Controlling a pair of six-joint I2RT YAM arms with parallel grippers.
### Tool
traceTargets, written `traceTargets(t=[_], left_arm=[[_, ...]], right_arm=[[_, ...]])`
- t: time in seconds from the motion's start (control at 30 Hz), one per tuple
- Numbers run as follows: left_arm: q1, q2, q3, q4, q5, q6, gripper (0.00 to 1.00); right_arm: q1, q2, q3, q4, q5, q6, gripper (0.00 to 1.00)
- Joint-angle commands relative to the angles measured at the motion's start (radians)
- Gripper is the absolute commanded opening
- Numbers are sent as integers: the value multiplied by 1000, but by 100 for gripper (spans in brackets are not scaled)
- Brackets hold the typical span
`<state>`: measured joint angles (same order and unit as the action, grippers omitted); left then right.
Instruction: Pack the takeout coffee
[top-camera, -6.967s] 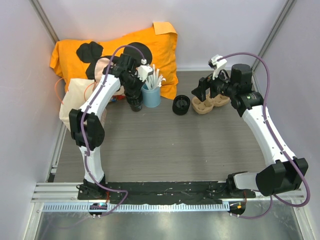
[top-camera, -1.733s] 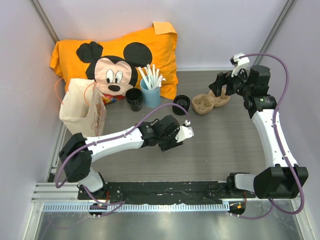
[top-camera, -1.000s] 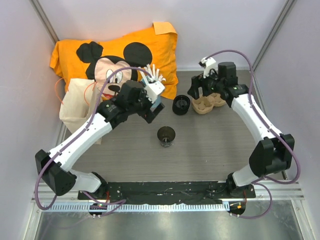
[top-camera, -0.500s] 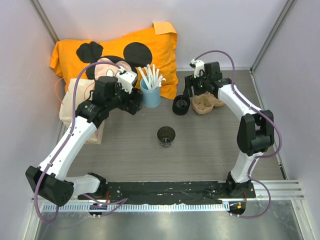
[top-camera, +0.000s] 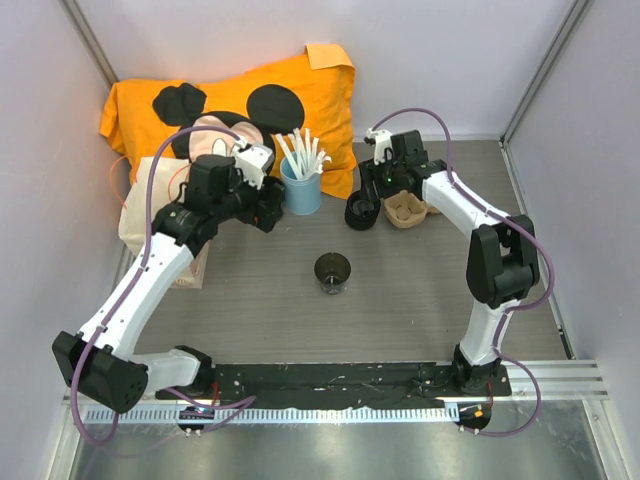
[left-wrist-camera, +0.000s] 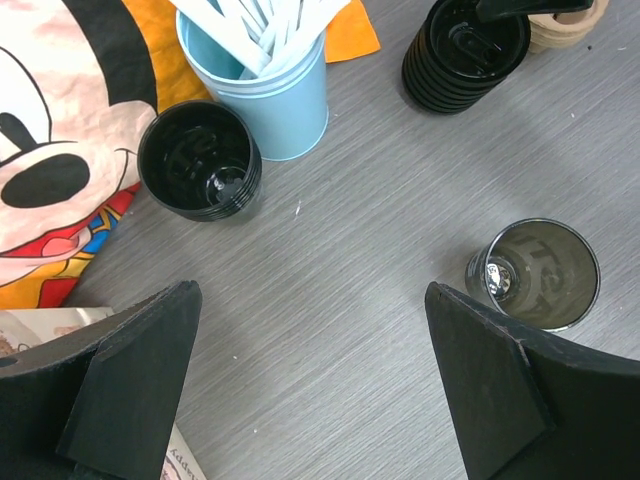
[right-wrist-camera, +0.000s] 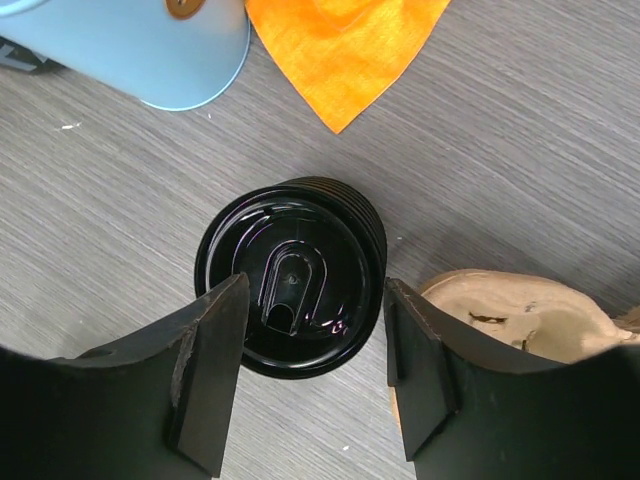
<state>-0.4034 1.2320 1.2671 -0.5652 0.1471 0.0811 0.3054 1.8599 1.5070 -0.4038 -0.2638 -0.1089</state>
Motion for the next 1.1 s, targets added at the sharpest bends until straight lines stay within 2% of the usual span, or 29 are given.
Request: traceTargets(t=[0.0,0.23,0.7,0.97,1.07], left_arm=[[8,-22,-6,51,34,-20,100],[11,-20,-11,54,49,-26,100],[11,-22,-21,65,58,-30,100],[12,-19,-25,68,59,-30,100],[11,-16,-25,70,63,-32,100]], right_arm=[[1,13,5,-7,58,-23,60],[1,21,-5,-10,97,-44,56],[1,45,-16,-9,97,-60,40],[8,25,-18,-6,95,-58,17],[9,16,-18,-4,100,-63,15]])
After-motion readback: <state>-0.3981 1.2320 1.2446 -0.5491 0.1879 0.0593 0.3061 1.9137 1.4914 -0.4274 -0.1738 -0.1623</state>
